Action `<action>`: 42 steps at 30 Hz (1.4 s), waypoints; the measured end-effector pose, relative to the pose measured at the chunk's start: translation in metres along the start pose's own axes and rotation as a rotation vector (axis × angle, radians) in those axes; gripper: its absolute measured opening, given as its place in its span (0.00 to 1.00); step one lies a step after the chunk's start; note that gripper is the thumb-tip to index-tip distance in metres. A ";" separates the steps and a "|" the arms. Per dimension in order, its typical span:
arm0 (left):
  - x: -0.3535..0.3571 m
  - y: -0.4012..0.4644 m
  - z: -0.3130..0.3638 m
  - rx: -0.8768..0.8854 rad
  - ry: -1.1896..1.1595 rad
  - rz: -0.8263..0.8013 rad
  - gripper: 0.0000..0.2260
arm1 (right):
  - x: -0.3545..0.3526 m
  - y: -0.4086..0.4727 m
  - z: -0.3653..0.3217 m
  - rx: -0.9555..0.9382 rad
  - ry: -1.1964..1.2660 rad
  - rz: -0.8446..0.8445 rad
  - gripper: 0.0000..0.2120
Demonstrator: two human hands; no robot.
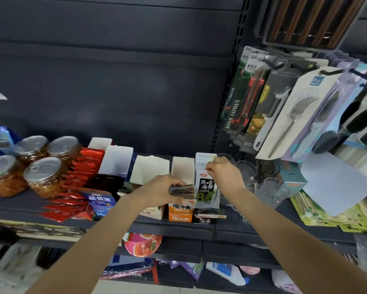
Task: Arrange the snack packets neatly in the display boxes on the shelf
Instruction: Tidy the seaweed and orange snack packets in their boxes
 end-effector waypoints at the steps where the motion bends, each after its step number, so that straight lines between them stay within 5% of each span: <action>1: 0.001 0.000 0.000 0.003 0.001 0.004 0.21 | 0.003 0.001 0.001 0.006 -0.009 0.027 0.10; 9: 0.007 -0.002 -0.002 0.002 -0.014 0.053 0.18 | 0.013 0.002 0.007 0.011 -0.015 0.001 0.17; 16: 0.012 -0.005 0.002 -0.035 0.055 0.082 0.22 | -0.018 -0.025 0.001 0.041 0.198 -0.005 0.13; 22: 0.014 -0.009 0.007 -0.054 0.040 0.093 0.22 | -0.027 -0.048 -0.001 0.011 0.365 -0.292 0.08; 29: 0.014 -0.012 0.007 -0.065 -0.004 0.119 0.21 | -0.018 -0.054 -0.004 -0.003 0.317 -0.329 0.07; 37: 0.014 -0.012 0.007 -0.085 -0.013 0.100 0.21 | -0.018 -0.048 -0.009 -0.049 0.067 -0.241 0.16; 42: 0.007 -0.011 0.009 -0.074 -0.046 0.077 0.21 | -0.041 -0.034 -0.003 0.087 0.299 -0.017 0.10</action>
Point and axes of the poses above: each hand's wrist, its own y-axis towards the middle knuckle, its own x-axis out of the palm, z = x × y, the point moved 1 cm from there along y, towards the middle knuckle, and after that the axes turned 10 degrees about z, right-handed, at the moved point
